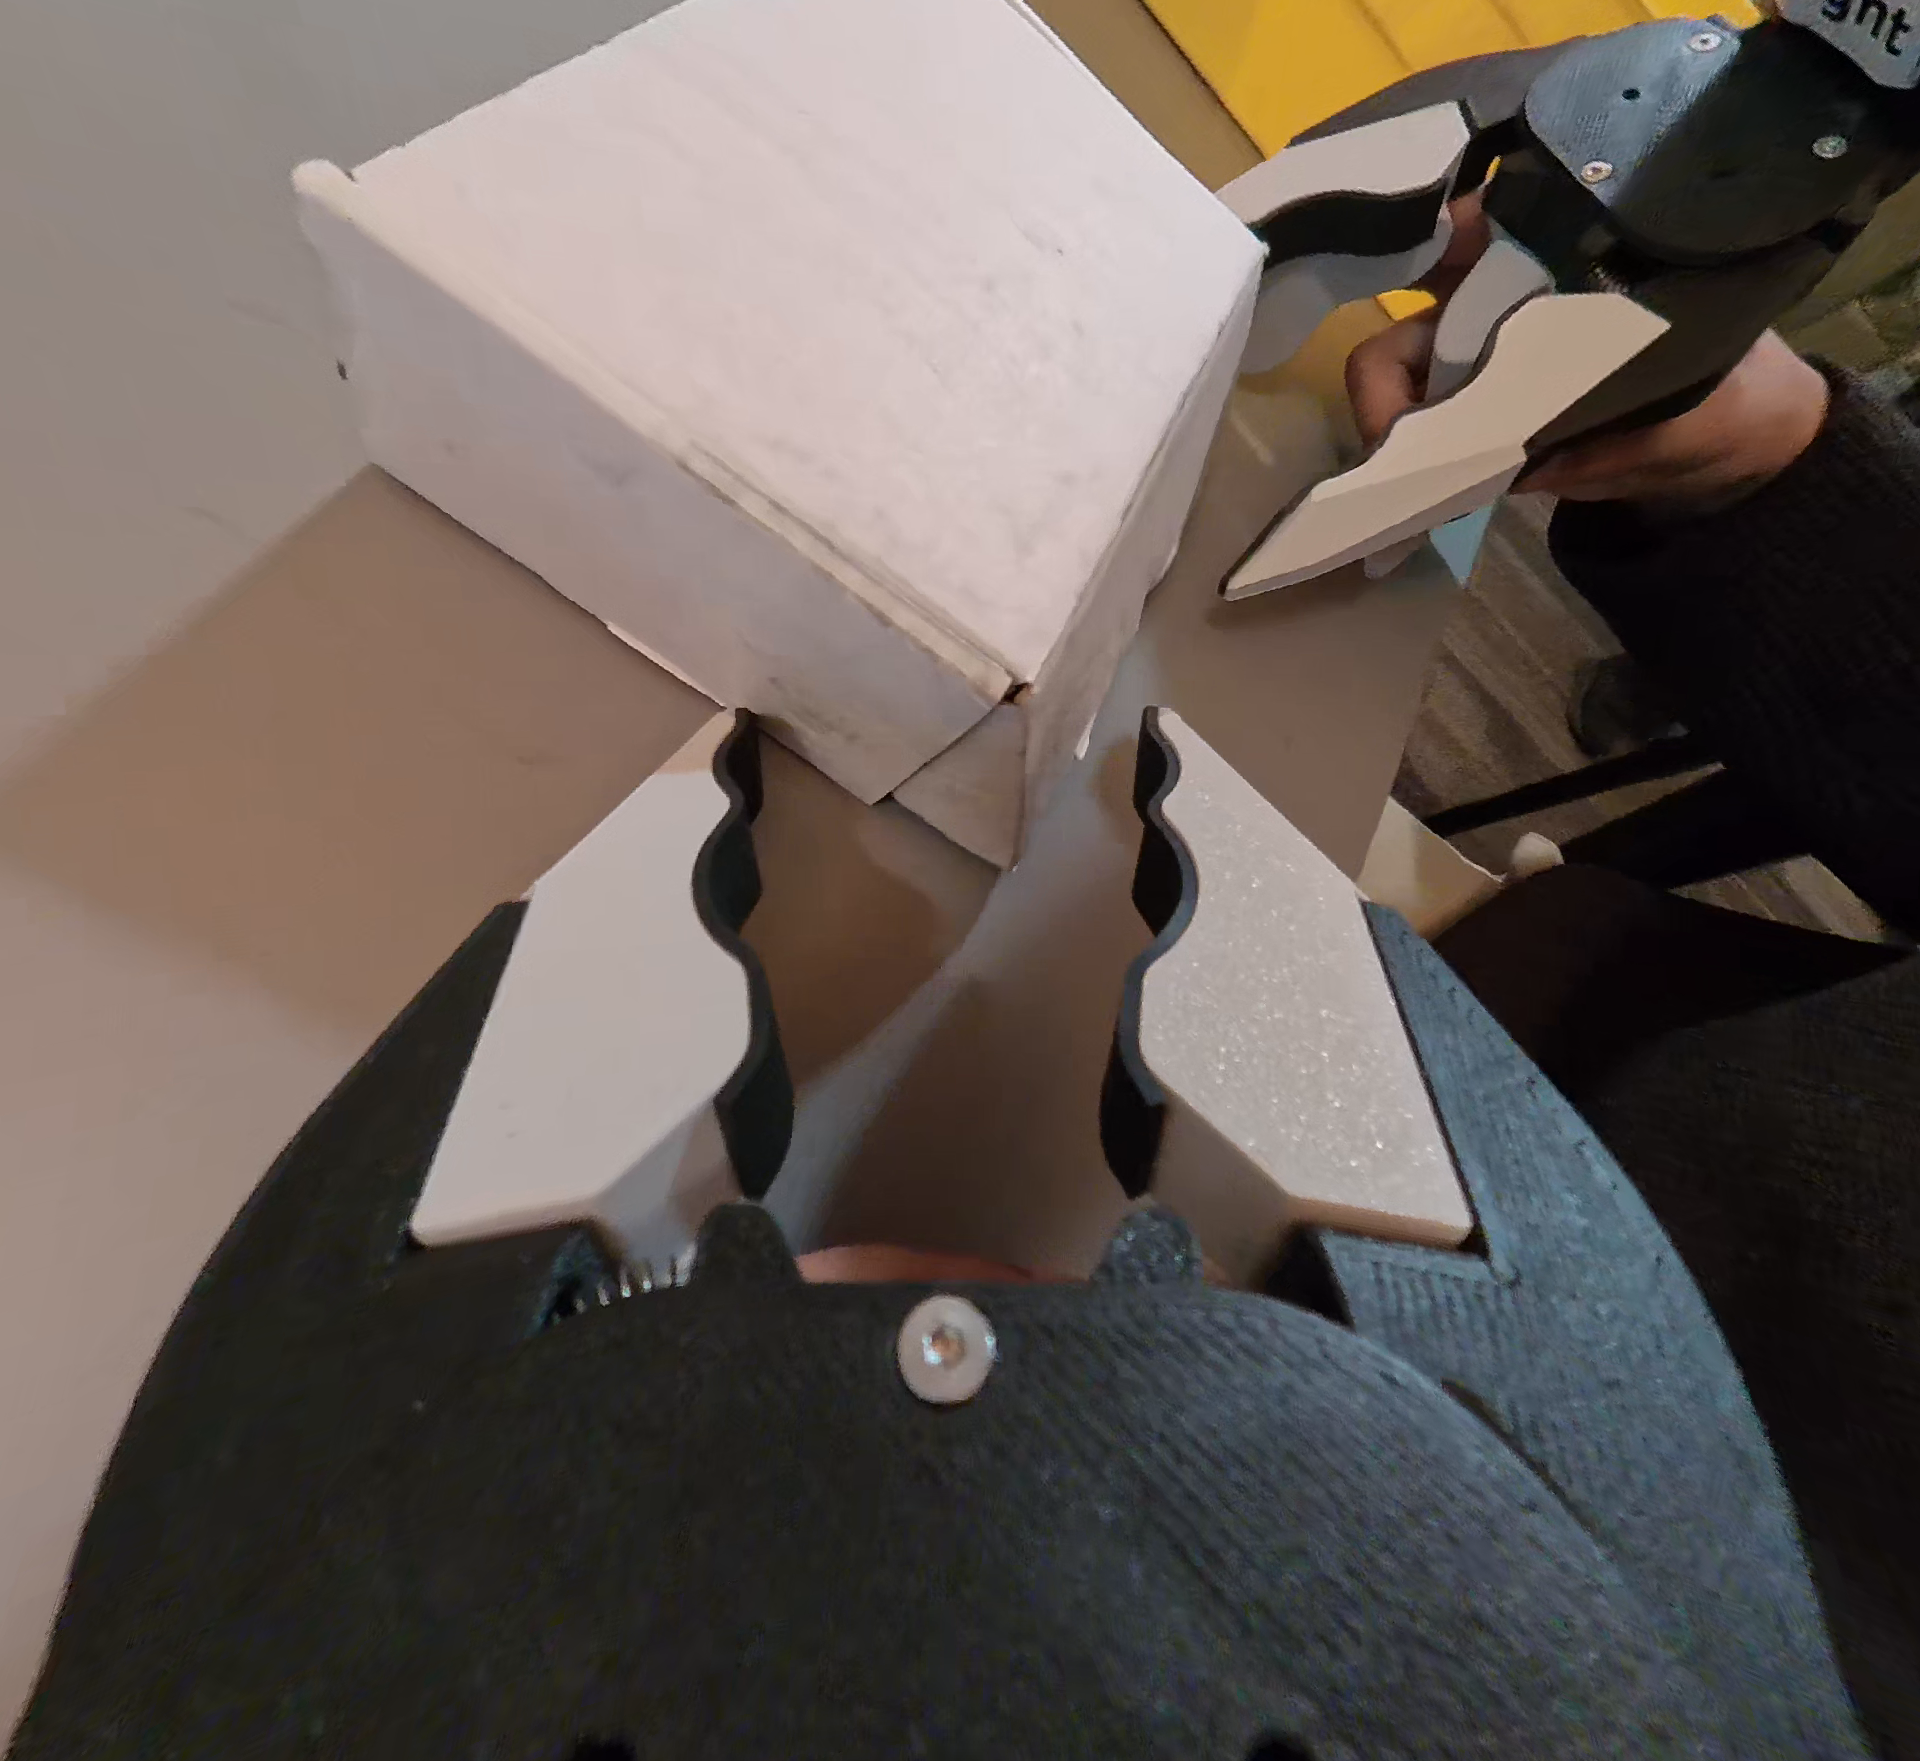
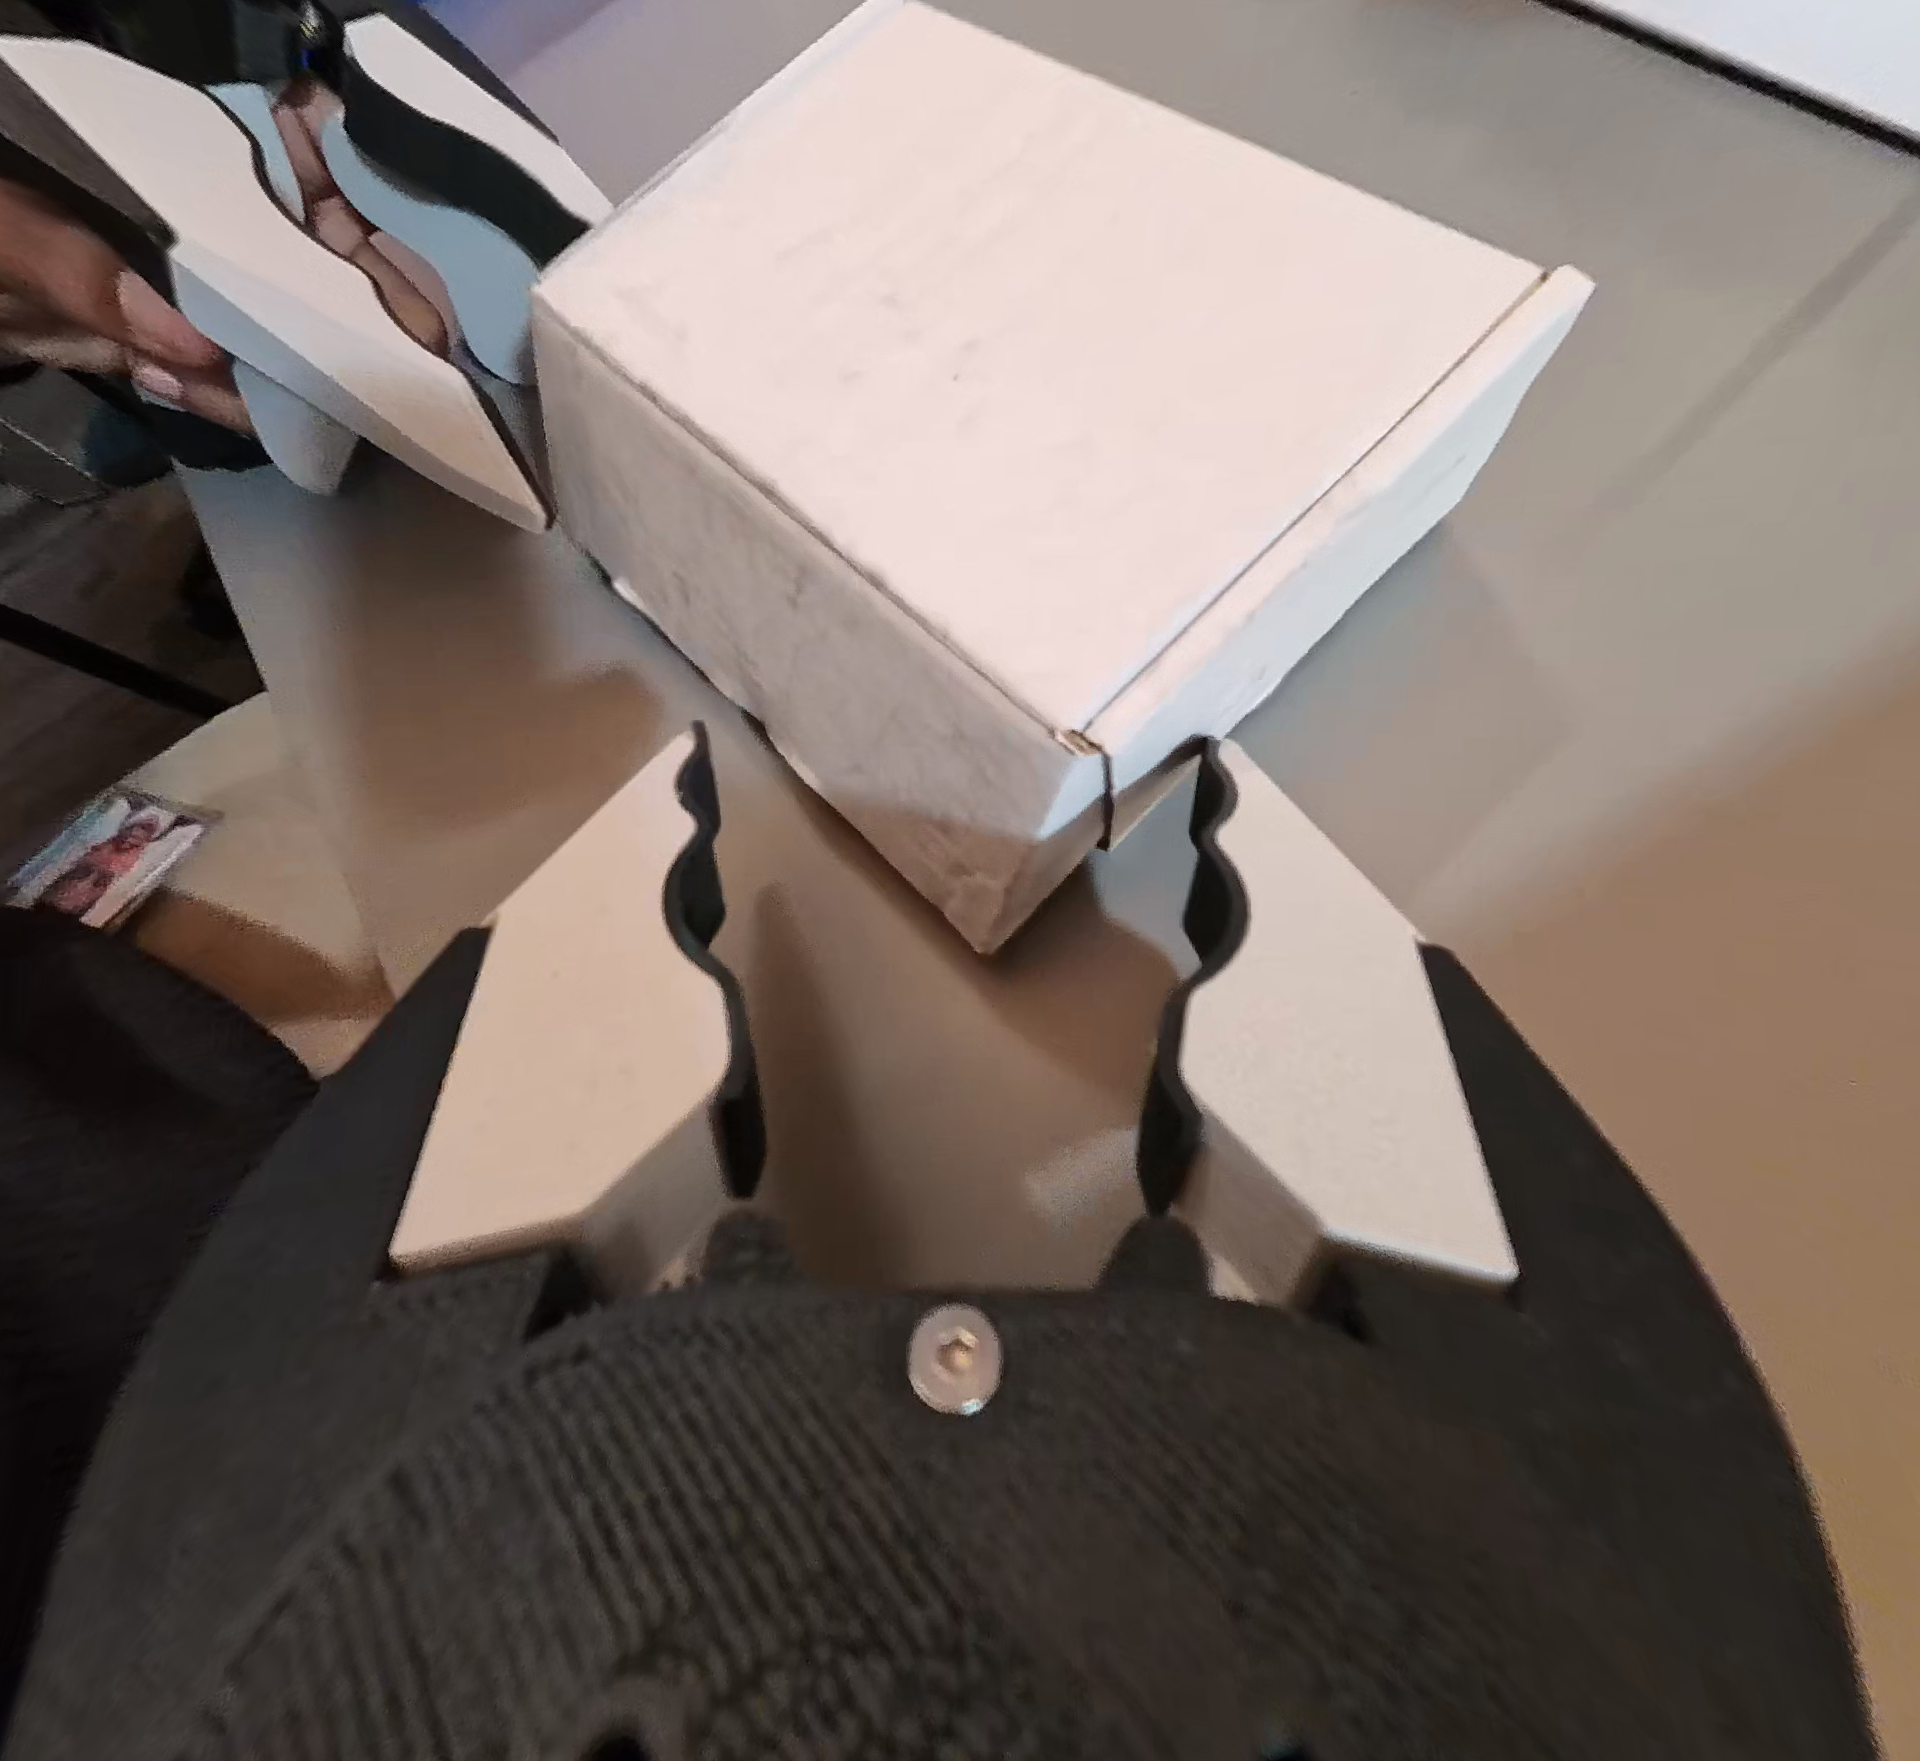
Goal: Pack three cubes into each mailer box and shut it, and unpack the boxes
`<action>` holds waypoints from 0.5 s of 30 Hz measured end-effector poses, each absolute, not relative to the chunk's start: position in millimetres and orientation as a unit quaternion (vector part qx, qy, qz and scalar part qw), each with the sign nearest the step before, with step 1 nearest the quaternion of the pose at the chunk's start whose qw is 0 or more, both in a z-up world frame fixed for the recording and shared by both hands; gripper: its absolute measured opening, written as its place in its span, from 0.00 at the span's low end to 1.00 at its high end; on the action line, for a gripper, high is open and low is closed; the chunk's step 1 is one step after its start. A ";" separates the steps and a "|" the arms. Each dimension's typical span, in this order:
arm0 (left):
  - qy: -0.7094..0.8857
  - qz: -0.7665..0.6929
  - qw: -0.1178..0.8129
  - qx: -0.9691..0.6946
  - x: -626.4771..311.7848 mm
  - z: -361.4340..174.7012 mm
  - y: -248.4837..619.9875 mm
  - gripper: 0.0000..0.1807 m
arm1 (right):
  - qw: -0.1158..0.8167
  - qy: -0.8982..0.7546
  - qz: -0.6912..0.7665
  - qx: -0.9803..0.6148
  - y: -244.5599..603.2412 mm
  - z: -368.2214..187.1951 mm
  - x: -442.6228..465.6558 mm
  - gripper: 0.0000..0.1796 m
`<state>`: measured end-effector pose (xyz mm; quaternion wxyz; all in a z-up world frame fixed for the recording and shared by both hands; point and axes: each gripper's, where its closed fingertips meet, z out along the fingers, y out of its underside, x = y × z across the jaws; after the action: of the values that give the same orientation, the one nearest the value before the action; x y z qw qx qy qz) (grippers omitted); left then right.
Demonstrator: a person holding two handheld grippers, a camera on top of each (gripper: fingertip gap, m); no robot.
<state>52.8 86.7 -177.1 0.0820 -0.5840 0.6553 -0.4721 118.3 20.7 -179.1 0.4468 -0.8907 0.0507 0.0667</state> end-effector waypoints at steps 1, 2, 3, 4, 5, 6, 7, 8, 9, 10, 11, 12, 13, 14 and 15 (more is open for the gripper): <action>0.651 -0.468 0.091 -0.590 54.2 -177.2 90.0 0.42 | 0.444 0.045 0.064 -0.893 23.6 -179.7 117.9 0.49; 0.646 -0.465 0.103 -0.597 55.1 -176.8 93.6 0.45 | 0.443 0.038 0.065 -0.893 26.8 -179.9 116.3 0.46; 0.643 -0.460 0.116 -0.601 55.8 -176.4 97.2 0.50 | 0.443 0.034 0.068 -0.893 30.4 -180.1 114.3 0.44; 0.648 -0.448 0.128 -0.603 54.9 -177.8 101.2 0.51 | 0.443 0.032 0.067 -0.893 32.9 -180.5 113.4 0.42; 0.661 -0.431 0.138 -0.598 52.0 -180.4 104.3 0.48 | 0.443 0.029 0.065 -0.894 34.1 -180.8 113.3 0.41; 0.676 -0.416 0.146 -0.590 48.5 -182.7 106.0 0.46 | 0.443 0.029 0.065 -0.894 34.2 -180.8 113.1 0.40; 0.688 -0.406 0.151 -0.582 45.2 -184.5 106.7 0.43 | 0.443 0.030 0.066 -0.893 34.0 -180.6 113.2 0.39; 0.695 -0.400 0.154 -0.577 42.4 -185.3 106.3 0.41 | 0.444 0.032 0.069 -0.893 33.6 -180.4 113.2 0.39; 0.700 -0.398 0.154 -0.573 39.9 -185.7 105.6 0.40 | 0.444 0.034 0.072 -0.892 33.2 -180.2 112.8 0.39; 0.702 -0.396 0.155 -0.571 37.8 -186.1 104.9 0.39 | 0.445 0.035 0.076 -0.892 32.8 -179.9 112.0 0.39; 0.704 -0.393 0.157 -0.570 36.3 -186.4 104.3 0.39 | 0.445 0.035 0.078 -0.892 32.3 -179.8 111.1 0.38; 0.706 -0.390 0.160 -0.569 35.4 -186.8 103.8 0.39 | 0.445 0.035 0.078 -0.892 31.9 -179.8 110.3 0.38; 0.709 -0.385 0.164 -0.568 34.8 -187.4 103.6 0.39 | 0.444 0.034 0.076 -0.892 31.3 -180.0 109.4 0.38; 0.711 -0.379 0.169 -0.567 34.9 -188.2 103.7 0.39 | 0.444 0.031 0.073 -0.893 30.6 -180.2 108.6 0.38; 0.714 -0.374 0.173 -0.567 35.0 -188.9 103.8 0.39 | 0.443 0.029 0.070 -0.893 30.0 -180.5 108.0 0.38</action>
<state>35.0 103.8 -188.9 0.1730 -0.5666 0.7136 -0.3739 108.0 30.0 -180.5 0.4433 -0.8932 0.0292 0.0701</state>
